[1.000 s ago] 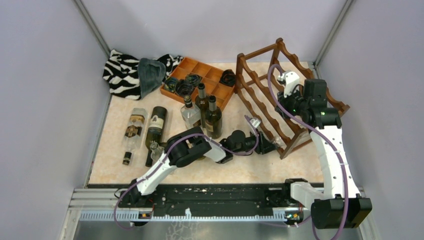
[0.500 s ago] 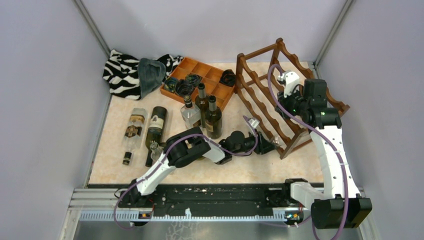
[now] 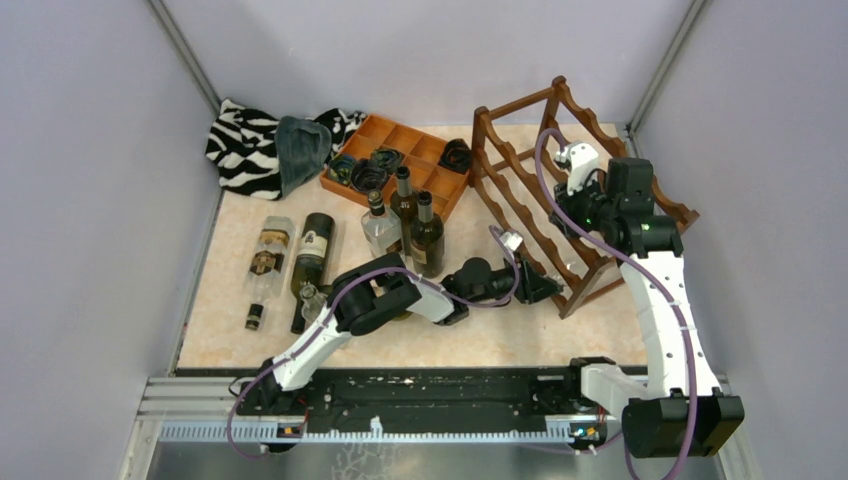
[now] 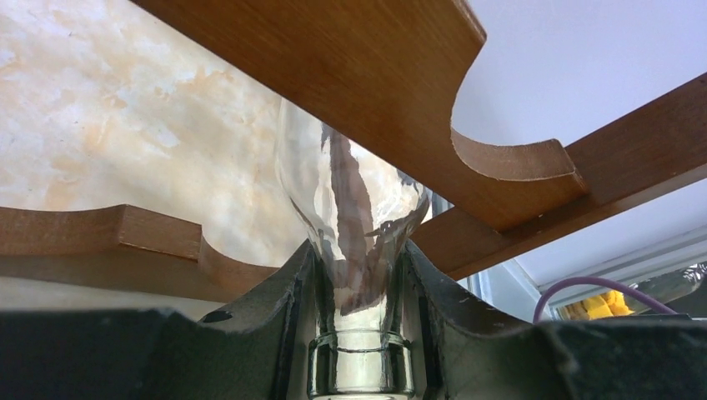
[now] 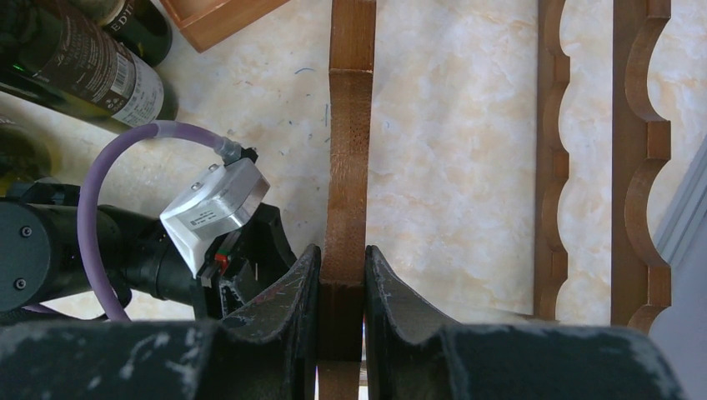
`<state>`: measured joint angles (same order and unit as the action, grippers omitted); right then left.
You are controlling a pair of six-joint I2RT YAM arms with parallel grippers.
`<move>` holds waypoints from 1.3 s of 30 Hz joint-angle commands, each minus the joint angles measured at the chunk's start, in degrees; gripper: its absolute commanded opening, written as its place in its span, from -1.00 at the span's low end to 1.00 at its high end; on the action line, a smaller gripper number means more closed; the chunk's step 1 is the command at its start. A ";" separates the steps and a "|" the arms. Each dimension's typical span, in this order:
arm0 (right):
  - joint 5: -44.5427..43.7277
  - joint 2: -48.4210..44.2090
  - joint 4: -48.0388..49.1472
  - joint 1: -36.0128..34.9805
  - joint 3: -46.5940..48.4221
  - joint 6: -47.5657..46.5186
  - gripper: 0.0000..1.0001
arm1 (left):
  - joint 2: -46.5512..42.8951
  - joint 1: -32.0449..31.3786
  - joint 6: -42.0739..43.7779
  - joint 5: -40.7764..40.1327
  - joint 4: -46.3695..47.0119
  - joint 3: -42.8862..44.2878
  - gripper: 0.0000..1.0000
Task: Put the wine bottle on the wine rack
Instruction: Place the wine bottle in the wine rack.
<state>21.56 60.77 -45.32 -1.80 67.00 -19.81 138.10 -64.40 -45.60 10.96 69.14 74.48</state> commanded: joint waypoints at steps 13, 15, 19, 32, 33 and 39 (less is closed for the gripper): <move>11.96 0.98 0.79 -3.21 -0.97 -0.04 -1.00 | 0.69 0.06 -0.32 -1.40 -1.20 5.55 -1.00; 11.92 0.93 0.76 -3.21 -0.98 -0.03 -1.00 | 1.21 0.06 -0.34 -1.43 -2.70 6.80 -1.00; 11.98 0.93 0.80 -3.21 -1.00 -0.01 -1.00 | 1.42 0.07 -0.86 -2.78 -5.56 8.03 -1.00; 12.18 1.01 0.89 -3.16 -0.97 -0.02 -1.00 | 2.61 -0.11 -1.45 -5.47 -13.87 12.51 -0.99; 12.19 1.01 0.85 -3.20 -0.98 0.00 -1.00 | 2.80 -0.18 -1.56 -5.27 -14.64 12.98 -0.96; 11.80 0.92 0.85 -3.21 -0.94 -0.13 -1.00 | 2.38 -0.55 -1.58 -5.05 -16.88 12.81 -0.53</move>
<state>21.52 60.77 -45.30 -1.98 67.00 -19.81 140.81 -64.53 -46.89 6.22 50.94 85.82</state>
